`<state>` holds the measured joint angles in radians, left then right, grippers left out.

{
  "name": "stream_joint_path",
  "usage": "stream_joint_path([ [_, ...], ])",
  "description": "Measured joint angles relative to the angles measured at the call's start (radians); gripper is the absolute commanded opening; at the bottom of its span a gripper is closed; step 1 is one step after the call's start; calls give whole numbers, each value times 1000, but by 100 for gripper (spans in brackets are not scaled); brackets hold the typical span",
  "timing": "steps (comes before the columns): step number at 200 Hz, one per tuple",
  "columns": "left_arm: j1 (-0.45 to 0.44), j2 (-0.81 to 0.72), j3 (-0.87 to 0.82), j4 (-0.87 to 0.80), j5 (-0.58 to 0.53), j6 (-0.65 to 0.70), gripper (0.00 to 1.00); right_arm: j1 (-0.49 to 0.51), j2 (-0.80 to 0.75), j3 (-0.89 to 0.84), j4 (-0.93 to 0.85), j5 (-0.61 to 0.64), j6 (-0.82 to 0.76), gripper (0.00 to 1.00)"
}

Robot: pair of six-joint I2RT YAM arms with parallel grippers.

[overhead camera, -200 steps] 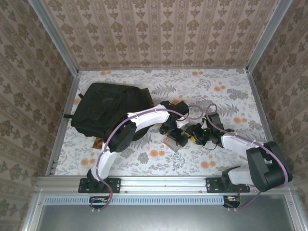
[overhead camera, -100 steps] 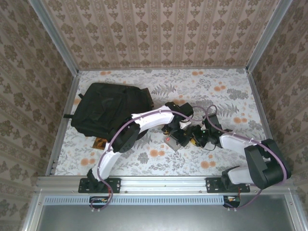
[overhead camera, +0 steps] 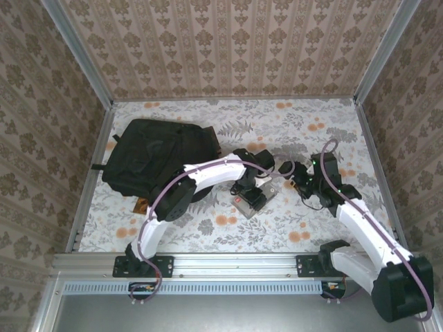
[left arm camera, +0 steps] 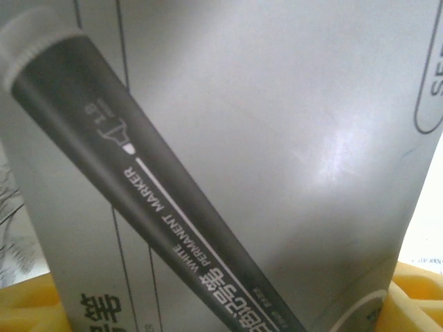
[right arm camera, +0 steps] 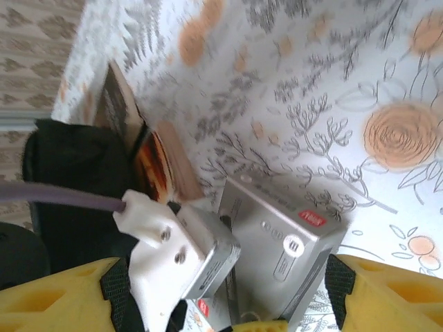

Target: Pack the student bag

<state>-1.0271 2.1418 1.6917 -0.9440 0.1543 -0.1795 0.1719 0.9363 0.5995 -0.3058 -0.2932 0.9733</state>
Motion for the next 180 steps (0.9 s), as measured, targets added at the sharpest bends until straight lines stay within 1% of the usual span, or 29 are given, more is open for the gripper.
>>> stream_joint_path([
  [18, 0, -74, -27, 3, -31, 29, 70, -31, -37, 3, -43, 0, -32, 81],
  [48, 0, -237, -76, 23, -73, 80, 70, -77, -58, -4, -85, -39, -78, 80],
  [64, -5, -325, -122, 56, -89, 115, 72, -98, -69, -31, -63, -109, -92, 80],
  [88, -38, -428, -208, 105, -115, 183, 73, -106, -60, -70, 11, -266, -113, 80],
  [106, -68, -458, -250, 126, -126, 224, 73, -106, -48, -79, 69, -371, -116, 80],
  [123, -84, -460, -267, 134, -130, 253, 74, -106, -48, -80, 102, -439, -121, 79],
  [158, -85, -460, -273, 142, -151, 286, 76, -103, -49, -113, 179, -550, -122, 78],
  [180, -86, -460, -273, 146, -154, 294, 77, -84, -49, -142, 199, -592, -114, 77],
])
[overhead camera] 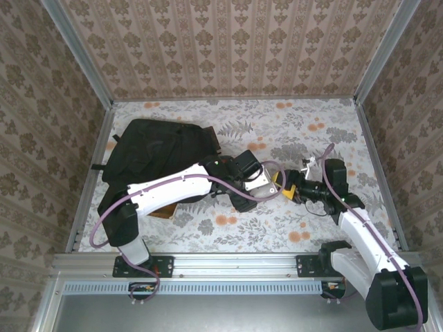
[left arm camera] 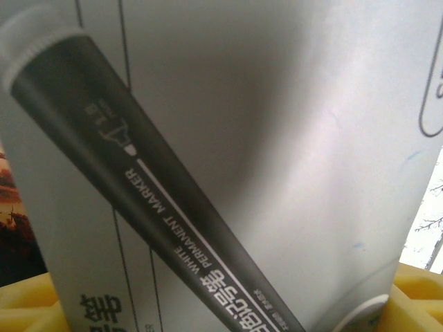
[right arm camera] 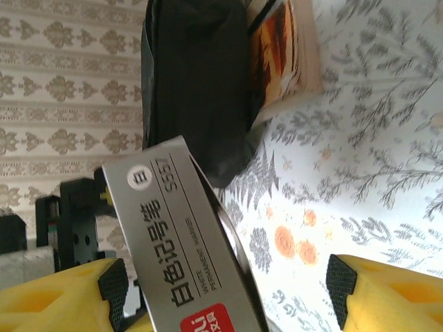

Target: Pack the student bag

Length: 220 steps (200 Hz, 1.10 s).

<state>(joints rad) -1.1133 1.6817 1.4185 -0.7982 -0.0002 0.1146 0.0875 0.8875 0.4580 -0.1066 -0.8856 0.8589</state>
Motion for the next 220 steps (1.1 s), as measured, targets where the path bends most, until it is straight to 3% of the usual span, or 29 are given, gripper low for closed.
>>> stream_joint_path([
  [60, 2, 0, 0, -20, 0, 14, 83, 71, 35, -10, 76, -42, 21, 69],
  [107, 3, 0, -14, -58, 7, 17, 86, 121, 70, -13, 114, -39, 38, 46],
  [176, 2, -4, -24, -14, 26, 16, 94, 136, 70, -16, 120, -8, 32, 26],
  [220, 42, -56, -24, 18, 55, -30, 97, 137, 65, -17, 40, 96, 2, 23],
])
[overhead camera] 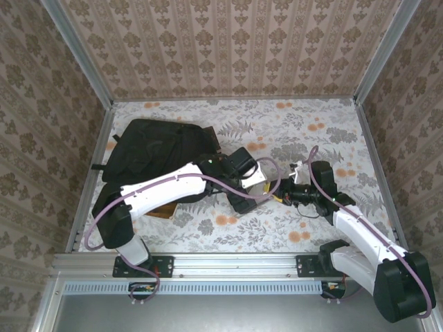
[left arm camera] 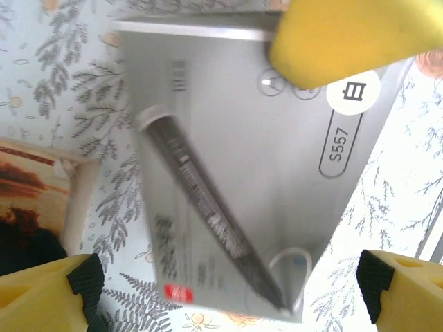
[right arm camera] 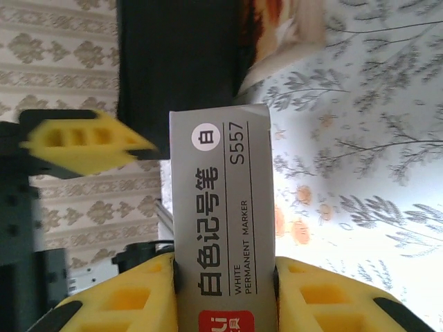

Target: Pack the student bag

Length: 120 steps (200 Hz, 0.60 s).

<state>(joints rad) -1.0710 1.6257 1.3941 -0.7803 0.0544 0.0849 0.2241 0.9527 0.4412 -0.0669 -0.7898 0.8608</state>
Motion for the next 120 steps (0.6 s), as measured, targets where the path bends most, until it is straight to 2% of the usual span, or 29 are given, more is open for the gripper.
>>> stream_joint_path([
  [15, 37, -40, -8, 21, 29, -42, 96, 0, -10, -1, -33, 48, -14, 24],
  [25, 71, -70, -25, 39, 48, -90, 91, 0, -21, -4, -50, 82, -22, 24],
  [44, 153, -117, -88, 82, 99, -214, 71, 0, -49, -18, -86, 148, -33, 25],
  [56, 207, -133, -151, 111, 140, -284, 54, 1, -69, -31, -110, 189, -41, 27],
  [67, 238, -129, -210, 124, 166, -336, 47, 2, -94, -45, -121, 210, -44, 28],
  [81, 225, -104, -259, 122, 180, -379, 41, 5, -132, -59, -129, 230, -46, 32],
  [120, 99, 67, -270, 130, 180, -433, 31, 6, -172, -78, -148, 245, -52, 39],
])
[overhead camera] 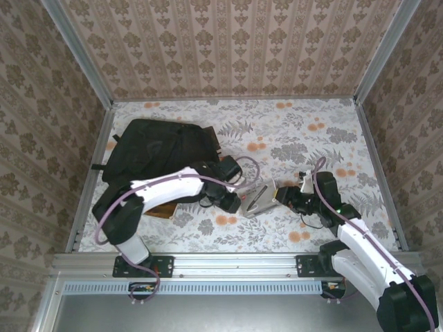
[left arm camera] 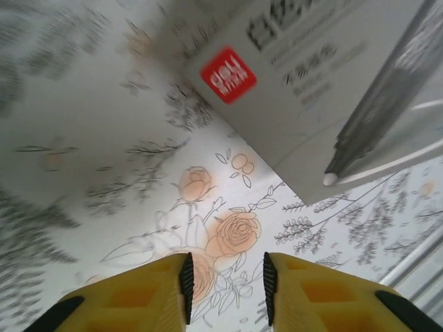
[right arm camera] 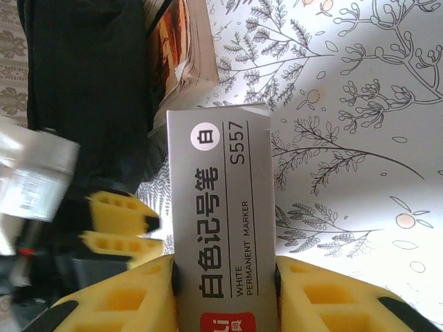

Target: Pack the student bag

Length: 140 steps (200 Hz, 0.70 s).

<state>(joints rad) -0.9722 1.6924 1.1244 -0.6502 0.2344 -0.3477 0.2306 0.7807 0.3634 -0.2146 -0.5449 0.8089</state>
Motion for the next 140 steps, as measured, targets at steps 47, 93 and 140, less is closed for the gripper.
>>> stream_joint_path([
  [47, 8, 94, -13, 42, -94, -44, 27, 9, 5, -26, 1, -18, 0, 48],
  [93, 19, 132, -4, 85, -127, -49, 27, 52, 16, -31, 8, -77, -13, 69],
  [140, 19, 148, 22, 56, -126, -39, 25, 63, 114, -31, 55, -92, -26, 69],
])
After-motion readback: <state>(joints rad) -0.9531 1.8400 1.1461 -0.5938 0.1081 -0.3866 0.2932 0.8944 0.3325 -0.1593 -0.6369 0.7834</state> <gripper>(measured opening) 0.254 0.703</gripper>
